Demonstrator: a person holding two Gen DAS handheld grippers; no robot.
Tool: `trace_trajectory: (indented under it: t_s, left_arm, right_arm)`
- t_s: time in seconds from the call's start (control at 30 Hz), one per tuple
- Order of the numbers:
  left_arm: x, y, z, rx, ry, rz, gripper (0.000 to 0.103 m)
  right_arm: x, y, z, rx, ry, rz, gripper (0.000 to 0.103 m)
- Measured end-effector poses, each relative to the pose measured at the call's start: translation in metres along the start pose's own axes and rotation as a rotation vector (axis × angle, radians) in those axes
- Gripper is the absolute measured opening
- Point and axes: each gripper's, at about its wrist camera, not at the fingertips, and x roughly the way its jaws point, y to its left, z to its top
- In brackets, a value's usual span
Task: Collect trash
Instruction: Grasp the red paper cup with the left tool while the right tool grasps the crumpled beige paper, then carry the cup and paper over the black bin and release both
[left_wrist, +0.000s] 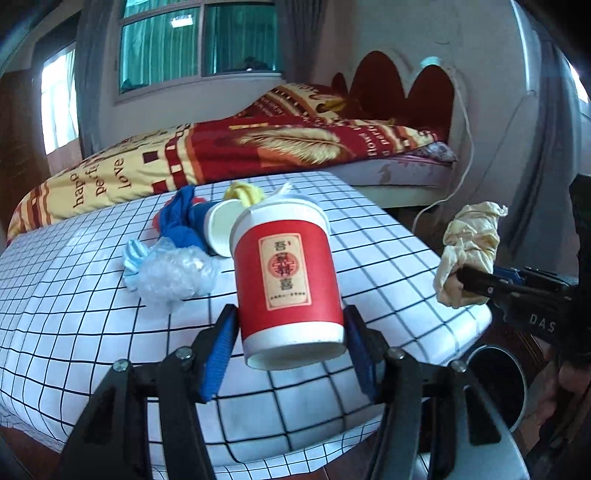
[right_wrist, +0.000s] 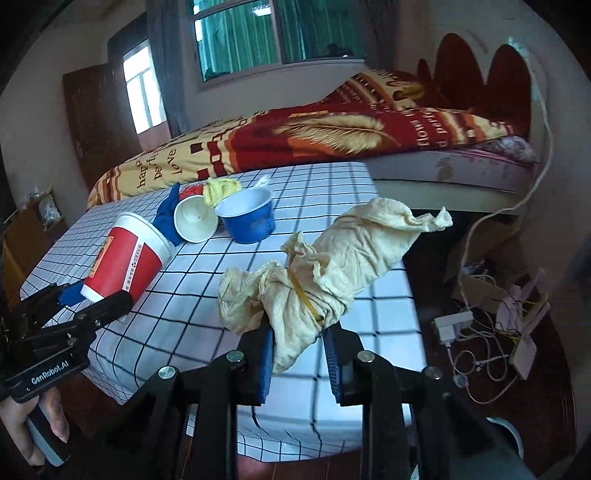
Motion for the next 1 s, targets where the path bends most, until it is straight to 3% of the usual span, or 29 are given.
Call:
trace_trajectory:
  t_s: [0.3, 0.67, 1.0]
  left_arm:
    - [-0.02, -0.033, -0.004, 0.055, -0.024, -0.057, 0.058]
    - [-0.027, -0.087, -0.013, 0.126, -0.021, -0.158, 0.057]
    - [-0.022, -0.16, -0.027, 0.243, 0.019, -0.3, 0.057]
  right_arm:
    - [-0.057, -0.031, -0.027, 0.044, -0.035, -0.076, 0.026]
    - [-0.097, -0.072, -0.065, 0.102, -0.036, -0.162, 0.026]
    - [-0.134, -0.133, -0.113, 0.173, -0.021, -0.295, 0.026]
